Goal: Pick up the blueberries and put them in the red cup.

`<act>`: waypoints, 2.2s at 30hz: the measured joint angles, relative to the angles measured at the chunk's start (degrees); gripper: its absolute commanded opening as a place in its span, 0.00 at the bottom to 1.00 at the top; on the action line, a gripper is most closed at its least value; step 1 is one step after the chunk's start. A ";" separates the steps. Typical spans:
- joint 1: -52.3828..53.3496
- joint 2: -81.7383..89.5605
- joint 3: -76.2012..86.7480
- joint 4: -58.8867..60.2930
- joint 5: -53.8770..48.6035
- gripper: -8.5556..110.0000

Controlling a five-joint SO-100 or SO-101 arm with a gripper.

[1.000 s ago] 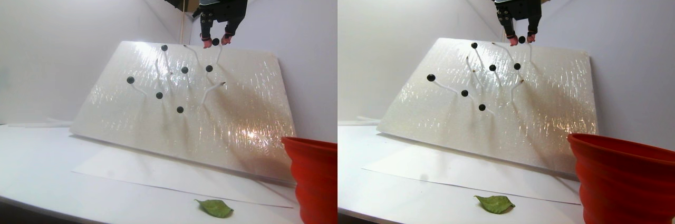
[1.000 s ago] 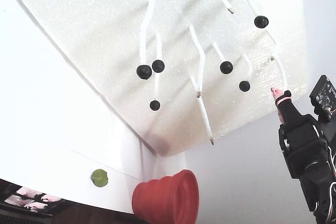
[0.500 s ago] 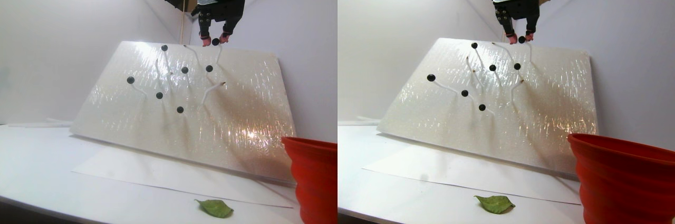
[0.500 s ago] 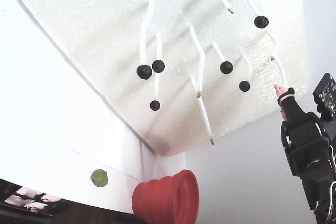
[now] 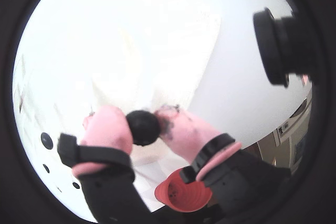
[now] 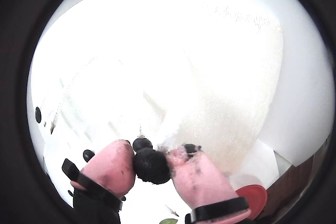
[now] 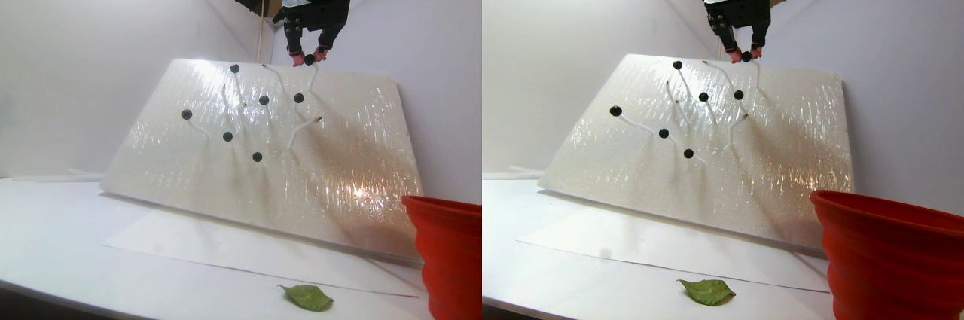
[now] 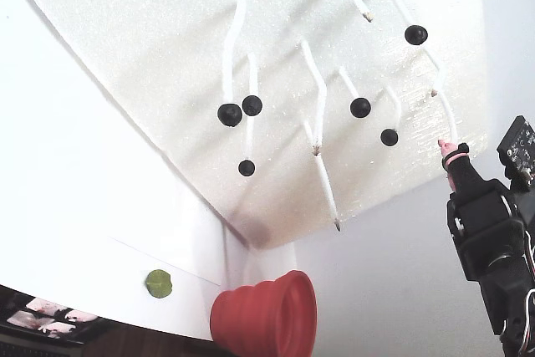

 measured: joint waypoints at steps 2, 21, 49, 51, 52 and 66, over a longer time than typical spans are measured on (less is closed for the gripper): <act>0.00 0.00 0.00 0.00 0.00 0.17; -0.18 3.34 4.66 1.41 -0.79 0.16; 3.78 10.02 11.34 5.80 -2.81 0.16; 4.66 10.02 11.34 6.24 -3.08 0.16; 5.10 10.02 11.34 6.42 -3.16 0.16; 10.81 10.02 13.89 8.35 -4.83 0.16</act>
